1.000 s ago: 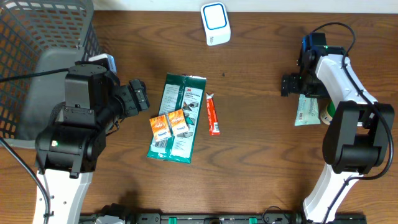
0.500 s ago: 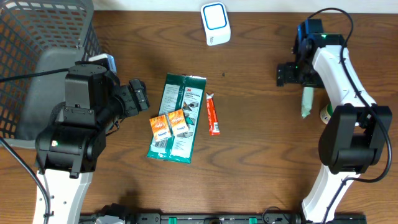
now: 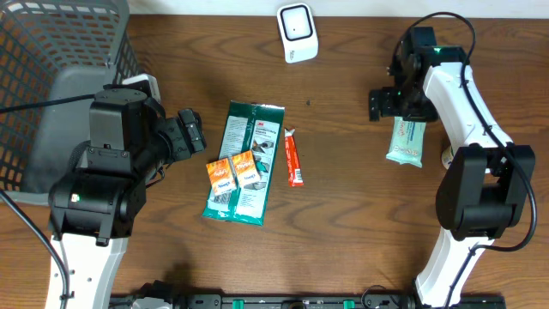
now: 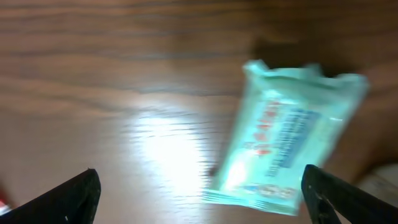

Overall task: Scan the item barcode
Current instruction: 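Set the wipes pack down near the jar and open the right gripper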

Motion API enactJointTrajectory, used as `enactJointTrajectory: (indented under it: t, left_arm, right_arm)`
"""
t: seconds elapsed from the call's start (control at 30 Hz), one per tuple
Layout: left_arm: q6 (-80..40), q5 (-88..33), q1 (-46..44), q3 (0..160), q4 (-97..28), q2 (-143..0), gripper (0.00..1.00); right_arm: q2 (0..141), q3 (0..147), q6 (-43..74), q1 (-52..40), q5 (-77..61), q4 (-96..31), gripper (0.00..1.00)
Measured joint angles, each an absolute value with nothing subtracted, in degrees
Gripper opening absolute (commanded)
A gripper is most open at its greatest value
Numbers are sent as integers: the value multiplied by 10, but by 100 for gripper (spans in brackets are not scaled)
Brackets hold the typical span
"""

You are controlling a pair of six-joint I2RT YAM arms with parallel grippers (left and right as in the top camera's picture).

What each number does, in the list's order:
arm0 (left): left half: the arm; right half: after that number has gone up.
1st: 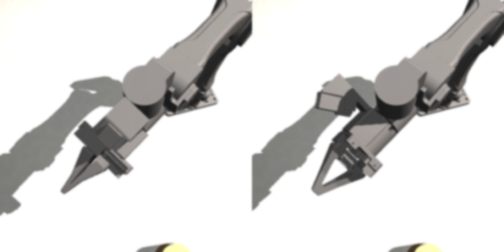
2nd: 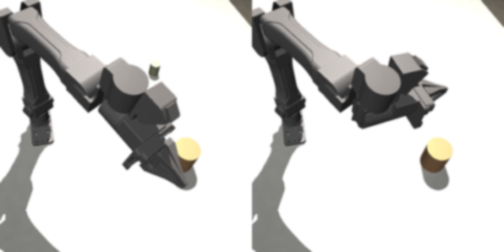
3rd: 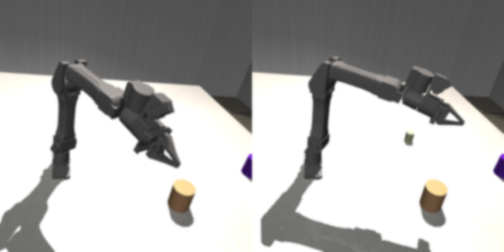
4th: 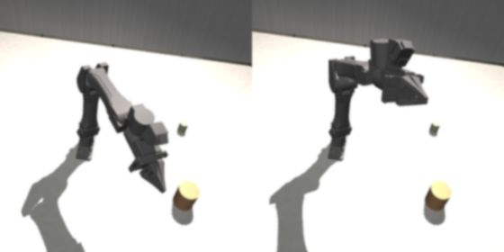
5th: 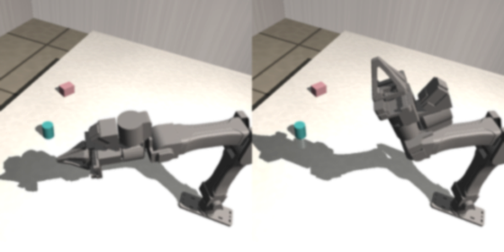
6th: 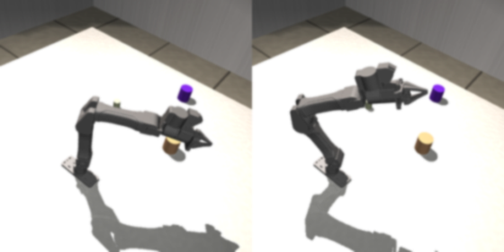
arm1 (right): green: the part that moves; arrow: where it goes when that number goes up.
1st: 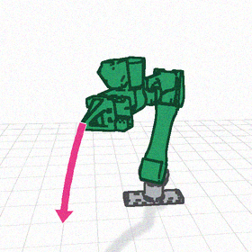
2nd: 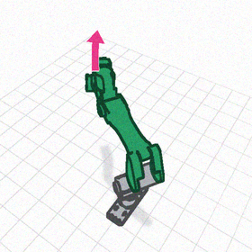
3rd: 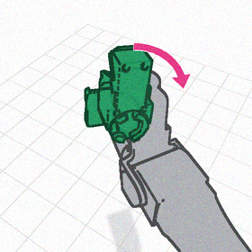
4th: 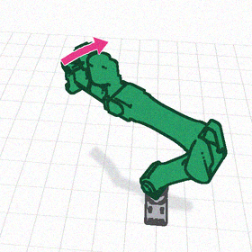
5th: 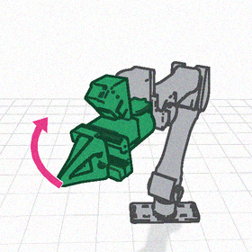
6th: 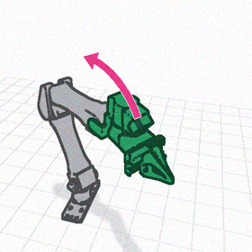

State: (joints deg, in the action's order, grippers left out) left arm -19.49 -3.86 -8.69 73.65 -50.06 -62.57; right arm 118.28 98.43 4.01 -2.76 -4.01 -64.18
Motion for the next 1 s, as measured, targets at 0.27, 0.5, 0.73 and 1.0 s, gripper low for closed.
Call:
enactJointTrajectory:
  t: [0.27, 0.5, 0.73, 1.0]
  left_arm:
    - [-195, -39, -87, 736, -501, -626, 90]
    - [-195, -39, -87, 736, -500, -626, 91]
    - [-195, -39, -87, 736, -501, -626, 90]
    - [-195, -39, -87, 736, -501, -626, 90]
  right_arm:
    - [1183, 957, 13, -35, -142, -605, 85]
    - [1183, 870, 6, -55, -156, -489, 50]
    - [1180, 804, 29, -56, -74, -436, 54]
    - [1178, 800, 74, -41, 106, -473, 59]
